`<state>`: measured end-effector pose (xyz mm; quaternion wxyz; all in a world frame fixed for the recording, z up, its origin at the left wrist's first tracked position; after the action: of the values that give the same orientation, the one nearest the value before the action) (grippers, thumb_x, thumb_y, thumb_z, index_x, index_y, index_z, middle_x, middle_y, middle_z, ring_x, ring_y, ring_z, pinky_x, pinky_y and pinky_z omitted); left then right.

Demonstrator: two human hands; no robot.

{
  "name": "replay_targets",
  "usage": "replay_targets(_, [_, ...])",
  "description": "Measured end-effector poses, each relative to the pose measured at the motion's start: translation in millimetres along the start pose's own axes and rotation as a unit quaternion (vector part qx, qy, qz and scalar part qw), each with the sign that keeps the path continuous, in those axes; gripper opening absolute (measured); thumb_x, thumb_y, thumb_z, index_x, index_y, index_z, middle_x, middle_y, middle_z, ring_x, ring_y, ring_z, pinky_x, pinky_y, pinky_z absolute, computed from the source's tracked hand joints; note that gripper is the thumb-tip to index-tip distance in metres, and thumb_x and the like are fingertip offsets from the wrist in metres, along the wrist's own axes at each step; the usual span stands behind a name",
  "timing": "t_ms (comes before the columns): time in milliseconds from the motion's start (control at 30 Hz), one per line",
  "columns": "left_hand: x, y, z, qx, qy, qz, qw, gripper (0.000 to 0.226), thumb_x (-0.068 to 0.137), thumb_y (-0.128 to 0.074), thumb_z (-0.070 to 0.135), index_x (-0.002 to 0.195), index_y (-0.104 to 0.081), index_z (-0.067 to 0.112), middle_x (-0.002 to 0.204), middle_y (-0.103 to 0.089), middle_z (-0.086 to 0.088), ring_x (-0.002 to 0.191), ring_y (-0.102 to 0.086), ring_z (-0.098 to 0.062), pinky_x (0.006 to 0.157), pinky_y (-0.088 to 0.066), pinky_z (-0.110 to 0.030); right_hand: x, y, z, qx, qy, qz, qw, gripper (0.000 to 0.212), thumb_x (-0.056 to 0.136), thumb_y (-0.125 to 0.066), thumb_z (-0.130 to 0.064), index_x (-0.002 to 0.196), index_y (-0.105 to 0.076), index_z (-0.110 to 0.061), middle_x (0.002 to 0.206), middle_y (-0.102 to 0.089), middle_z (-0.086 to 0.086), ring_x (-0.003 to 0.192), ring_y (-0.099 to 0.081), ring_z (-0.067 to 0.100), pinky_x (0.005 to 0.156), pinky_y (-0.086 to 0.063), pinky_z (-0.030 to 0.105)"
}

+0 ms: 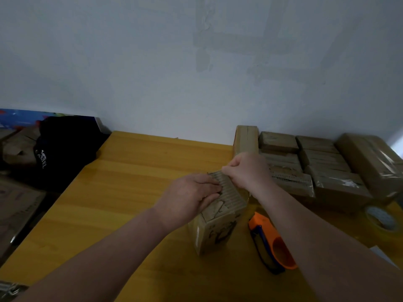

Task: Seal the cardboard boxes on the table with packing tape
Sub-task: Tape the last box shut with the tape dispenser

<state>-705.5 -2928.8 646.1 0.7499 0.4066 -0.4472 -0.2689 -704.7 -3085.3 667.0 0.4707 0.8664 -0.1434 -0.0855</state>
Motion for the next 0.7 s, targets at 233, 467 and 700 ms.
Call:
replay_targets(233, [-6.5, -1.6, 0.0, -0.018, 0.026, -0.013, 0.999, 0.038, 0.094, -0.045, 0.034, 0.108, -0.072, 0.012, 0.111, -0.070, -0.001, 0.109, -0.062, -0.013, 0.098, -0.044, -0.022, 2.5, -2.7, -0.4, -0.098, 0.043, 0.023, 0.994, 0.034, 0.093, -0.058, -0.024, 0.070, -0.071, -0.003, 0.074, -0.071, 0.009, 0.068, -0.067, 0.020, 0.063, -0.054, 0.028])
replay_targets(467, [-18.4, -7.2, -6.9, -0.047, 0.049, -0.057, 0.996, 0.065, 0.097, -0.021, 0.056, 0.136, -0.053, 0.014, 0.140, -0.052, 0.000, 0.136, -0.035, -0.008, 0.115, -0.017, -0.026, -6.7, 16.4, 24.6, 0.259, -0.064, -0.022, 0.964, 0.019, 0.098, -0.053, -0.020, 0.096, -0.065, -0.005, 0.086, -0.071, 0.010, 0.073, -0.070, 0.016, 0.060, -0.057, 0.022])
replay_targets(700, [-26.7, -13.5, -6.7, -0.078, 0.059, -0.028, 0.995, 0.063, 0.098, -0.024, 0.057, 0.139, -0.049, 0.015, 0.146, -0.044, 0.002, 0.140, -0.025, -0.009, 0.116, -0.011, -0.049, -46.5, -8.4, 59.2, 0.095, 0.091, -0.195, 0.972, 0.112, 0.063, -0.048, -0.088, 0.154, -0.015, -0.032, 0.157, -0.027, -0.005, 0.140, -0.032, 0.014, 0.112, -0.036, 0.047])
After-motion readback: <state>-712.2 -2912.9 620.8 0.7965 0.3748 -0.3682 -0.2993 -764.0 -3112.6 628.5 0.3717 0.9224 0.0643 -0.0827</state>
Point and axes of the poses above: each hand's wrist, its own x-axis towards the middle knuckle, its own y-axis out of the back of the hand, z = x × y, the point moved 4 cm from there along x, towards the middle knuckle
